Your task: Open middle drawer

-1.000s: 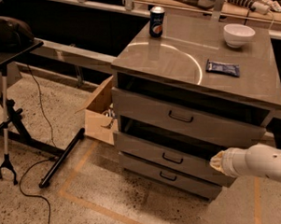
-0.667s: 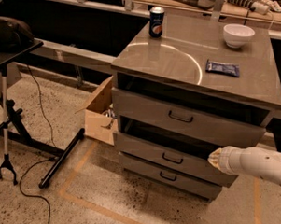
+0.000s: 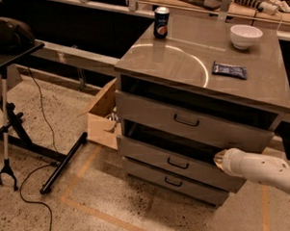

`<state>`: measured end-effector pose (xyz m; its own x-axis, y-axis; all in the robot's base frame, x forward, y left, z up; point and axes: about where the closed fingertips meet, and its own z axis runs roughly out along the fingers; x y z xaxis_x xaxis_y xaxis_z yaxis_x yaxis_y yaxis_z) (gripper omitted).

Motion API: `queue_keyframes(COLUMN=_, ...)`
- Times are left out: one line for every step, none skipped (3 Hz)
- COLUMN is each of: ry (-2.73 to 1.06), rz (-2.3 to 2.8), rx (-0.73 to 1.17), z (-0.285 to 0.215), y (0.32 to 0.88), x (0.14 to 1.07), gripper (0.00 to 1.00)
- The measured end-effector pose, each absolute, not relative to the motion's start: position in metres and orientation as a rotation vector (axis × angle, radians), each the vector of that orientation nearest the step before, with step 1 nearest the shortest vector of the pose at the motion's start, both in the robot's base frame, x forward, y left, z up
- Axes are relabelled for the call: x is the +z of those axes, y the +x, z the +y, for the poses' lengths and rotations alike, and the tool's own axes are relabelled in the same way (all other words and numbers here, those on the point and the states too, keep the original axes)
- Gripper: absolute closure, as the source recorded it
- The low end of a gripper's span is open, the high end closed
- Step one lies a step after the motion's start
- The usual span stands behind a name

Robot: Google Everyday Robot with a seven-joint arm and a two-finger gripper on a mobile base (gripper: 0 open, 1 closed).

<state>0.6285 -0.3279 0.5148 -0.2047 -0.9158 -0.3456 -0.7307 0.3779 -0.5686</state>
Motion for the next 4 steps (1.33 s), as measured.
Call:
queue_keyframes(ry=-1.393, rz=2.011, rx=-0.388, z=-0.332, y=0.637, x=0.503, gripper=1.0)
queue_keyframes(ry=-1.387, rz=2.02, rx=-0.397, z=-0.333, y=0.637, x=0.49, gripper=1.0)
queue_keyframes(ry=-1.388, rz=2.018, rx=-0.402, z=-0.327, y=0.644, x=0.479, gripper=1.0)
queue_keyframes(ry=-1.407, rz=2.028, rx=-0.382, z=-0.32, y=0.649, x=0.47, gripper=1.0)
